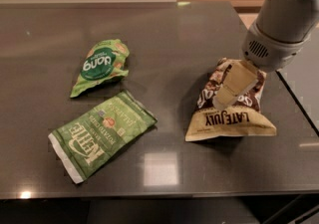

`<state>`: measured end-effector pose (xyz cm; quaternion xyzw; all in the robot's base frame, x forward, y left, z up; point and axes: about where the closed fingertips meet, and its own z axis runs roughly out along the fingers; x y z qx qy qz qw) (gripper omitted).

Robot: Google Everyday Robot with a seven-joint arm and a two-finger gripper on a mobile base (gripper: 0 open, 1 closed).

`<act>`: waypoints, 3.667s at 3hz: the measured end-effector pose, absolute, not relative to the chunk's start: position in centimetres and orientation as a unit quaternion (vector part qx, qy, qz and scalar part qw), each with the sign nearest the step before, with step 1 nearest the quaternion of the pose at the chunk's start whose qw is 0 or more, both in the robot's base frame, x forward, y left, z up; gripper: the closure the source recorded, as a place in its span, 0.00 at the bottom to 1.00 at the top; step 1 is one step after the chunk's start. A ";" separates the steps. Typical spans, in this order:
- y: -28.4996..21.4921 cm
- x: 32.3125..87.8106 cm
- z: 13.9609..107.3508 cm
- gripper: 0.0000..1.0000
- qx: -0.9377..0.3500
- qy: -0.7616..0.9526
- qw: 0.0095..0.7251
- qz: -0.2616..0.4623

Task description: Pick brown chip bag

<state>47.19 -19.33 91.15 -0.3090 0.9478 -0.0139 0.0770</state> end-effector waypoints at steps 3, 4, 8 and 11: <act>-19.6 46.5 90.1 0.00 -0.244 0.967 0.073 -0.015; -18.8 46.2 88.7 0.00 -0.237 0.969 0.068 -0.014; -18.9 46.8 85.4 0.41 -0.191 0.979 0.046 -0.048; -18.5 46.8 88.2 1.00 -0.183 0.980 0.063 -0.044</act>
Offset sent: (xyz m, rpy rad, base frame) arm -0.0032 -0.0072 -0.0036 0.0018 -0.0037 -0.1012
